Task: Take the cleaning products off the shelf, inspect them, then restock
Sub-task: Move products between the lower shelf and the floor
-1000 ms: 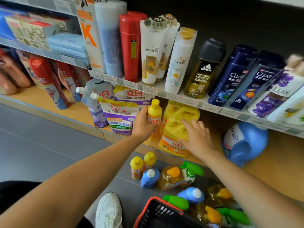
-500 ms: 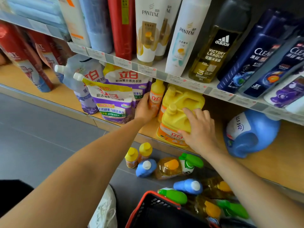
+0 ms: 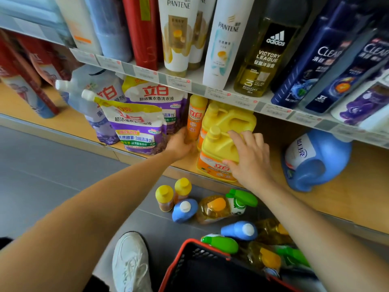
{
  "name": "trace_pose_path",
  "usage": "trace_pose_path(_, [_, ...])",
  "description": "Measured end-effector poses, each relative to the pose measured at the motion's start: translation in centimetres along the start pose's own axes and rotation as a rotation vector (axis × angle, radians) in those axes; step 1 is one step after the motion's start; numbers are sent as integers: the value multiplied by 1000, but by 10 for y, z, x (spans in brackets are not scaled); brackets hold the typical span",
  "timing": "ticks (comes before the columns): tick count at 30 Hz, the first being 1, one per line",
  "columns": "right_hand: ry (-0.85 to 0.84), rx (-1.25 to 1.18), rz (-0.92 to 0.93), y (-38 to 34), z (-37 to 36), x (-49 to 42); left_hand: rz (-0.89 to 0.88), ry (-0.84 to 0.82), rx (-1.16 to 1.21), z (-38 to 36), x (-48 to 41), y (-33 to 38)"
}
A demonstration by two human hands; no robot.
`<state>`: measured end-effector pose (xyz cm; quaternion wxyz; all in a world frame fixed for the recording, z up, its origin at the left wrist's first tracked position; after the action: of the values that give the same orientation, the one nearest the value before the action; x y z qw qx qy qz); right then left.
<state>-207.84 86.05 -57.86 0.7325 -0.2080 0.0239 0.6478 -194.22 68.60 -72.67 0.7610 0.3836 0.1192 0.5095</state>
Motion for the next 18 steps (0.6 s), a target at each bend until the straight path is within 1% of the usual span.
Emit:
trace_pose_path(3, [-12,-22,2,-1,0,-1,-27,-161,-244,4,32,-6])
trace_pose_path(6, [-7,-66,-56,-4,-4,4,-167,-253,-391,20,71,0])
trace_pose_path(7, [13,-79,-48,-9,-5,8,-220,-282,-436,25,85,2])
trace_pose_path(8, [49,-91,-1,-19,-5,13,-276,-316,-486,28,98,3])
trace_pose_path(10, [134,-168,155,-44,-6,26,-380,-400,-597,30,122,0])
trace_pose_path(11, [155,-253,215,-56,-9,32,-414,-439,-650,29,132,-5])
trace_pose_path(12, [146,-359,237,-63,-16,35,-445,-471,-694,27,140,-10])
trace_pose_path(13, [98,-465,215,-67,-27,36,-485,-494,-717,24,148,-13])
trace_pose_path(15, [-96,-603,81,-70,-58,34,-580,-507,-734,19,158,-17])
trace_pose_path(16, [-212,-611,9,-70,-75,34,-619,-491,-752,18,161,-19])
trace_pose_path(18, [-411,-548,-80,-70,-105,35,-671,-439,-807,21,163,-23])
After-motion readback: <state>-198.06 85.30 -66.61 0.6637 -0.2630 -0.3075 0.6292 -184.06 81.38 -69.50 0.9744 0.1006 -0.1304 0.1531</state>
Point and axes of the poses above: each hand's wrist, its own x-axis away from the middle knuckle, its own z-axis out of the back of the hand, y = z × x, the point moved 8 cm from there along -x, towards the middle knuckle, and after that the axes turned 13 degrees about -x, right-handed, at the moved point
